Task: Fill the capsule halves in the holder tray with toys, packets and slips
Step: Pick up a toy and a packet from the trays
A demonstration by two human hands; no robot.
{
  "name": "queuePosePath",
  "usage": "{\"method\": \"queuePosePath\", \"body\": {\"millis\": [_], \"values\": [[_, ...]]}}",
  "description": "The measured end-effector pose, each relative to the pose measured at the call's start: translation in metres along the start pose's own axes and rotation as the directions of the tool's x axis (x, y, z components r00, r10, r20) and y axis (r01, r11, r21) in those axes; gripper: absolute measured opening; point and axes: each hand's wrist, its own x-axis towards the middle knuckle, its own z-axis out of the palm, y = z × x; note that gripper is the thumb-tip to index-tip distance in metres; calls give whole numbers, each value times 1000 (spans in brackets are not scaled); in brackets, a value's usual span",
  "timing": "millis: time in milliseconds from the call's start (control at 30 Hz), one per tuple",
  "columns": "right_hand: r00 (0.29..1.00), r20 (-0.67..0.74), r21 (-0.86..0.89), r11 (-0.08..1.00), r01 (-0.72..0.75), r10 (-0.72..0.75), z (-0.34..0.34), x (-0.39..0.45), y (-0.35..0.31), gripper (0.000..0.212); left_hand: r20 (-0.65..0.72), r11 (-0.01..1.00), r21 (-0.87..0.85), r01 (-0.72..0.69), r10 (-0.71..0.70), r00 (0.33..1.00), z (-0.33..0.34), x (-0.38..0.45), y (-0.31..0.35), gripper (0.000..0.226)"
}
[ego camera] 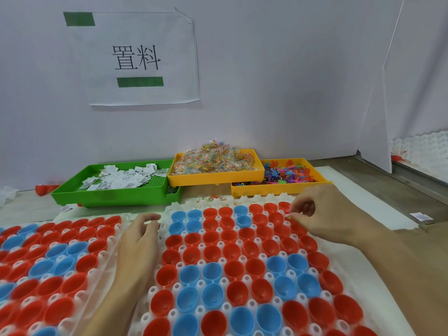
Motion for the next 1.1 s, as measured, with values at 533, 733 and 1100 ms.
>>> {"method": "queuePosePath", "body": {"millis": [533, 733, 1100], "values": [[999, 30, 4, 1000, -23, 23, 4, 6, -4, 12, 21, 1000, 2, 8, -8, 1000, 0, 0, -1, 23], [1000, 19, 16, 1000, 9, -10, 4, 5, 0, 30, 17, 1000, 0, -1, 1, 1000, 0, 1, -2, 23], [1000, -26, 5, 1000, 16, -16, 3, 3, 0, 20, 28, 1000, 8, -10, 9, 1000, 0, 3, -4, 23]]}}
